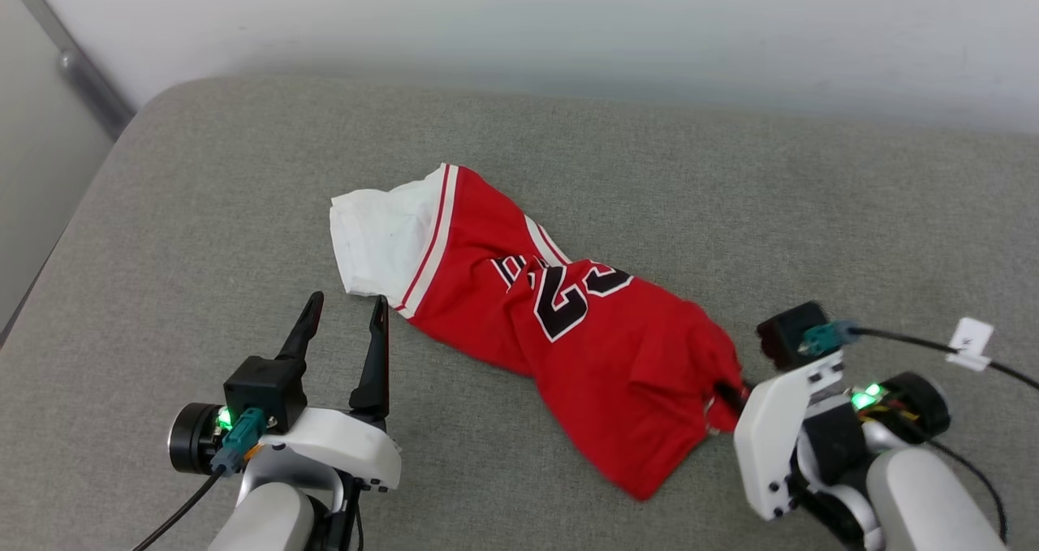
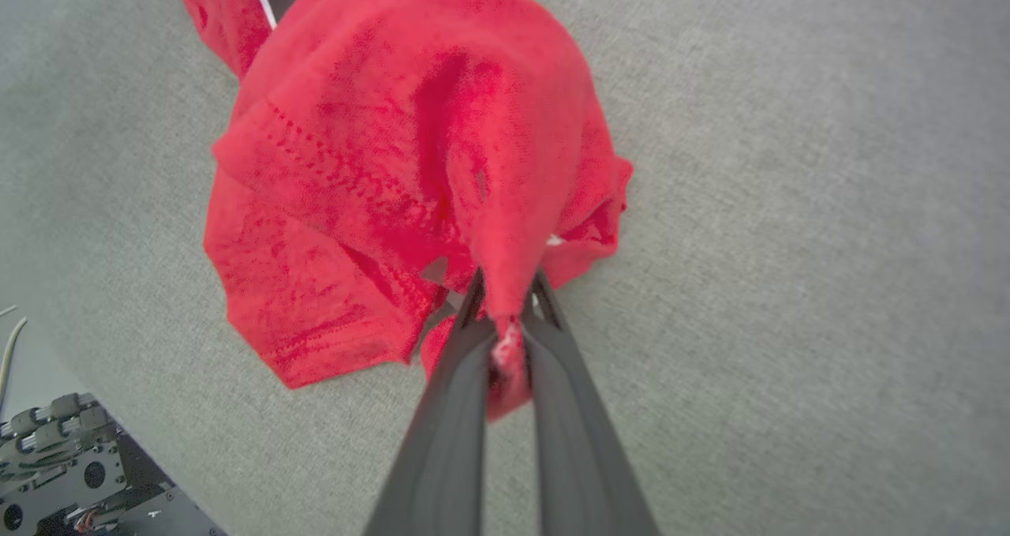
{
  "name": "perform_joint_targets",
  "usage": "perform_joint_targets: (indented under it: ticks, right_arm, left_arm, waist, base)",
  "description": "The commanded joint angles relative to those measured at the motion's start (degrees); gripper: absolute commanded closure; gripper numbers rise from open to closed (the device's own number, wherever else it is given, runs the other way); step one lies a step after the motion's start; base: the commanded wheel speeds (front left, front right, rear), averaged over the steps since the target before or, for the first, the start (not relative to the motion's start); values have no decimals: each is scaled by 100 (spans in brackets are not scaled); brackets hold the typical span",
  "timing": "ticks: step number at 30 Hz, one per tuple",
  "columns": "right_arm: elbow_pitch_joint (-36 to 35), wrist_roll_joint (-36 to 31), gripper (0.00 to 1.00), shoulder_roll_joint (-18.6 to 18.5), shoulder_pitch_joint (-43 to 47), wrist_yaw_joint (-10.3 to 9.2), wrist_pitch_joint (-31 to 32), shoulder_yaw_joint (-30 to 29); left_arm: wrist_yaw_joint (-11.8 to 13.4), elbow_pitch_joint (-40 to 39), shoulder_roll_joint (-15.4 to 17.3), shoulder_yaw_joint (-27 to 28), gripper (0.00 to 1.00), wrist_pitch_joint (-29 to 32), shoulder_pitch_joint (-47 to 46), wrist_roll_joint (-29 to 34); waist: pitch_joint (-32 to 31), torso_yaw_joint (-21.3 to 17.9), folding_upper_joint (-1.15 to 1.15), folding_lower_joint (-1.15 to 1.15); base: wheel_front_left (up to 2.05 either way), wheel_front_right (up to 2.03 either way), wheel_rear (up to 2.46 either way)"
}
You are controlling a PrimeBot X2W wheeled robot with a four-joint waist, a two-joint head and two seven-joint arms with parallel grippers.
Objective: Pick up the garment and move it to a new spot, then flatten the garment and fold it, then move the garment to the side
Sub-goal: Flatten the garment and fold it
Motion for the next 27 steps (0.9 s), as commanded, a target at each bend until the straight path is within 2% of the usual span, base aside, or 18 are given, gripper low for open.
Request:
perform_joint_targets:
  ticks: [1,7,12,16,21,23,27]
  right_arm:
    - [-57,-74,100,-27,-124,-4,-158,-123]
    - [-254,-428,100,4,-220,-4,-782,-787]
    - [-380,-748,100,231,359,-4,-958,-1538]
    - [-305,-733,100,445,1159,-4,-913,-1770]
    - [139,-534,99,650,1973,-4,-1162,-1668]
    - [314,-441,0,684,2036,-4,-1470,-1605]
    - [449,-263,0,711,1965,-4,-2060,-1624]
  left_arm:
    - [-13,22,-36,11,0,-32,-32,10]
    - [-17,73,-57,62,0,-53,59,15]
    - [-7,65,-74,95,0,-62,157,12]
    - [17,73,-84,94,0,-66,270,10]
    - [55,81,-59,85,0,-62,420,-23]
    - [61,82,-38,87,0,-51,464,-26]
    - [114,30,-10,68,0,6,579,-27]
  waist:
    - [-22,-18,0,-1]
    - [-150,-146,0,-1]
    - [-287,-272,0,-1]
    - [-392,-377,0,-1]
    - [-519,-515,0,-1]
    - [-567,-577,0,-1]
    - [-687,-686,0,-1]
  base:
    - [0,0,0]
    - [0,0,0]
    - [0,0,0]
    - [0,0,0]
    - [0,0,0]
    - [0,0,0]
    - [0,0,0]
